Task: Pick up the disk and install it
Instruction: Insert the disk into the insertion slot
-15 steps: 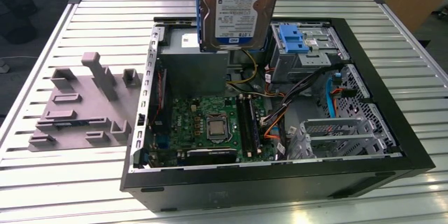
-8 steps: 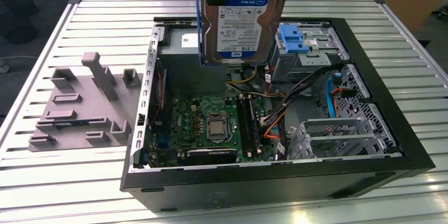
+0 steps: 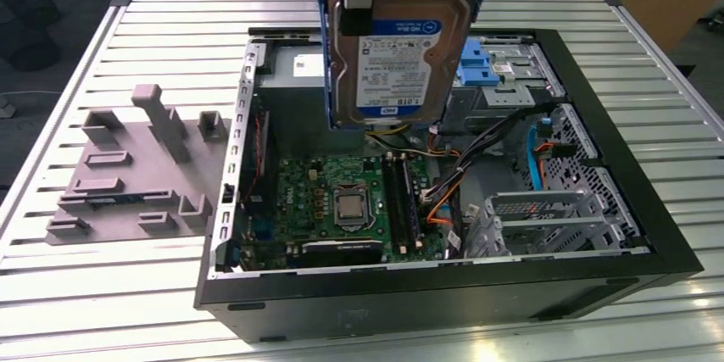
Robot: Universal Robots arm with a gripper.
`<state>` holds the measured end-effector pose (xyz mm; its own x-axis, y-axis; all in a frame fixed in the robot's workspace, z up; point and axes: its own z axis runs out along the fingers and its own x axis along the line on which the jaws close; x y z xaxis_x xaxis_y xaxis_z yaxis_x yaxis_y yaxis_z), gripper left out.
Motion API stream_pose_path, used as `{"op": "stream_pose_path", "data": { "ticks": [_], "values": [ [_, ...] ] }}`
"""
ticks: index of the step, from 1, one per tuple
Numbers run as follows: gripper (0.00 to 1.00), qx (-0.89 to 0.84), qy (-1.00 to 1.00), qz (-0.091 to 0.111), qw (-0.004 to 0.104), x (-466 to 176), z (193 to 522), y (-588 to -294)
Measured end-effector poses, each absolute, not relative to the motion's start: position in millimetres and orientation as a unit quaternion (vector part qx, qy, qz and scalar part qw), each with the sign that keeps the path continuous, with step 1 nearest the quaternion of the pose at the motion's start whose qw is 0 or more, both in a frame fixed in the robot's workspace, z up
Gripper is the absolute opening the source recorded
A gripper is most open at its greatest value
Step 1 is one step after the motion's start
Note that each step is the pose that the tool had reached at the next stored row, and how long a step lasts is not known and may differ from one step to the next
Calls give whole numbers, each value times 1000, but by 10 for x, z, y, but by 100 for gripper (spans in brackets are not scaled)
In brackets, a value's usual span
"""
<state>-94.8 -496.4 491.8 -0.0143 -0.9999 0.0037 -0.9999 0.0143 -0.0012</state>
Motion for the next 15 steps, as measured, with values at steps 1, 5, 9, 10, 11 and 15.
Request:
{"op": "stream_pose_path", "data": {
  "ticks": [1, 5, 9, 10, 11, 15],
  "values": [
    [36, 702, -712, 2, 1, -948, 4908, -5009],
    [36, 702, -712, 2, 1, -880, 4881, -5083],
    [36, 702, -712, 2, 1, -703, 4860, -5087],
    [36, 702, -712, 2, 1, -658, 4855, -5088],
    [36, 702, -712, 2, 1, -609, 4850, -5088],
    [36, 702, -712, 2, 1, -498, 4831, -5112]
  ]
}}
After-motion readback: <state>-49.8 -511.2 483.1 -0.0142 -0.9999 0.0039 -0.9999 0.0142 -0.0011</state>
